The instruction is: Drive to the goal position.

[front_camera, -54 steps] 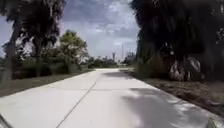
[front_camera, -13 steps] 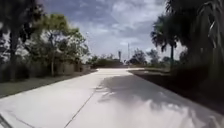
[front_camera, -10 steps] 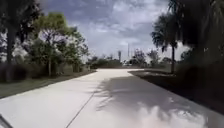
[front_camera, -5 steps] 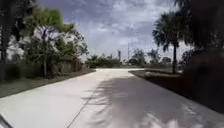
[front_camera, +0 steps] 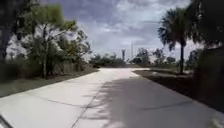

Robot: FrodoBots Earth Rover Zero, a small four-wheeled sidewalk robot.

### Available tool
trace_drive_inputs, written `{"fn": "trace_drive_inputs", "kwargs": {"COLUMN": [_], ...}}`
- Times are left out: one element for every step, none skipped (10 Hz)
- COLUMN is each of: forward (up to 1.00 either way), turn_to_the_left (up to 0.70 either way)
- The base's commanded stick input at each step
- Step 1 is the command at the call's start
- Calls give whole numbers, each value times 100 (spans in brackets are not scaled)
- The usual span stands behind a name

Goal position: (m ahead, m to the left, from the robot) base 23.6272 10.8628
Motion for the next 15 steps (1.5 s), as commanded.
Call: {"fn": "trace_drive_inputs", "kwargs": {"forward": [70, 70, 70, 70, 70, 70, 70, 70, 70, 70, 70, 70, 70, 70, 70], "turn_to_the_left": [0, 0, 0, 0, 0, 0, 0, 0, 0, 0, 0, 0, 0, 0, 0]}}
